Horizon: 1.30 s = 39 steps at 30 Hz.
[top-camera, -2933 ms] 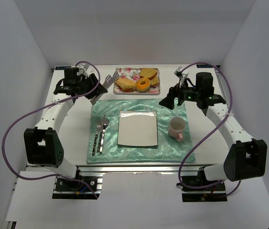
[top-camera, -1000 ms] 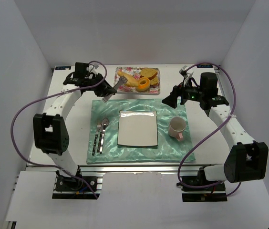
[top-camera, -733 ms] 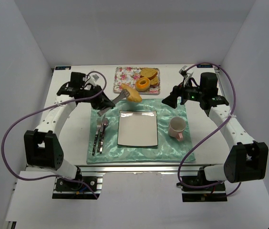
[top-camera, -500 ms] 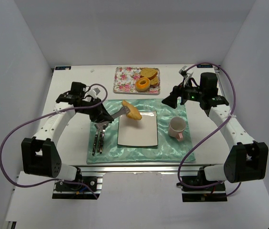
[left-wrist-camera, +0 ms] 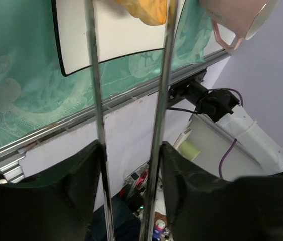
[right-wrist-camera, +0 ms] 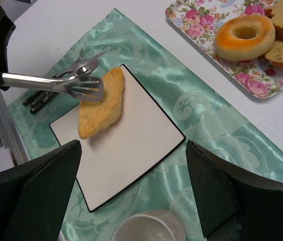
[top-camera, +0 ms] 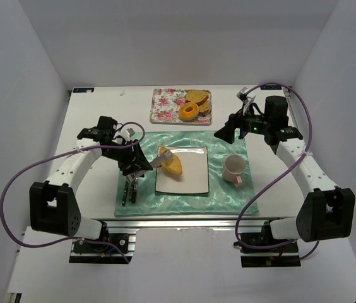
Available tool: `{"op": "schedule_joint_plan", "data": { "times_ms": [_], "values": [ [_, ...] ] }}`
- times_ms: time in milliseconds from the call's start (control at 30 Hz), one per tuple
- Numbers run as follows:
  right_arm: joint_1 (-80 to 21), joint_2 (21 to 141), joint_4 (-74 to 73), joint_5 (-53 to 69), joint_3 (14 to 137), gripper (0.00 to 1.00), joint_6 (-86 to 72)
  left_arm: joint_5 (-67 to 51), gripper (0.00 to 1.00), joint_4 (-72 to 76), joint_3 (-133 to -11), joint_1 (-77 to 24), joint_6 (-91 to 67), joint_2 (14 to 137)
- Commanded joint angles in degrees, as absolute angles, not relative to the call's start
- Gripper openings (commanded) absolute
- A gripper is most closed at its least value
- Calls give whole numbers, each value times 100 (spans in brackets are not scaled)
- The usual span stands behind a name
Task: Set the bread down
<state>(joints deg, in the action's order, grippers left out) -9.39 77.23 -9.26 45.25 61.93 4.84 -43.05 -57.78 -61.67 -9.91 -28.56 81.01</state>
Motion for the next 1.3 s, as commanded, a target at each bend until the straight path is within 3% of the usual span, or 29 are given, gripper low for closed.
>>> {"op": "schedule_joint_plan", "data": {
  "times_ms": [0, 200, 400, 600, 733, 1267],
  "values": [
    [-923, 7638, -905, 4641, 6205, 89, 510, -4254, 59, -5915, -6477, -1037, -2742, 8016],
    [-914, 7673, -896, 4641, 6205, 89, 510, -4035, 61, -6275, -6714, -1037, -2707, 7989],
    [-914, 7734, -888, 4658, 6214, 89, 492, -3104, 61, -6697, -7434, -1037, -2812, 8015],
    [-914, 7770, -853, 4649, 6223, 89, 501, -2391, 55, -6811, -8357, -1037, -2786, 8437],
    [-914, 7743, -844, 4623, 6214, 89, 527, -2382, 48, -6812, -8753, -1028, -2742, 8736],
    [-905, 7770, -791, 4588, 6196, 89, 536, -2505, 50, -5555, -10678, -1475, -2575, 10238]
  ]
}}
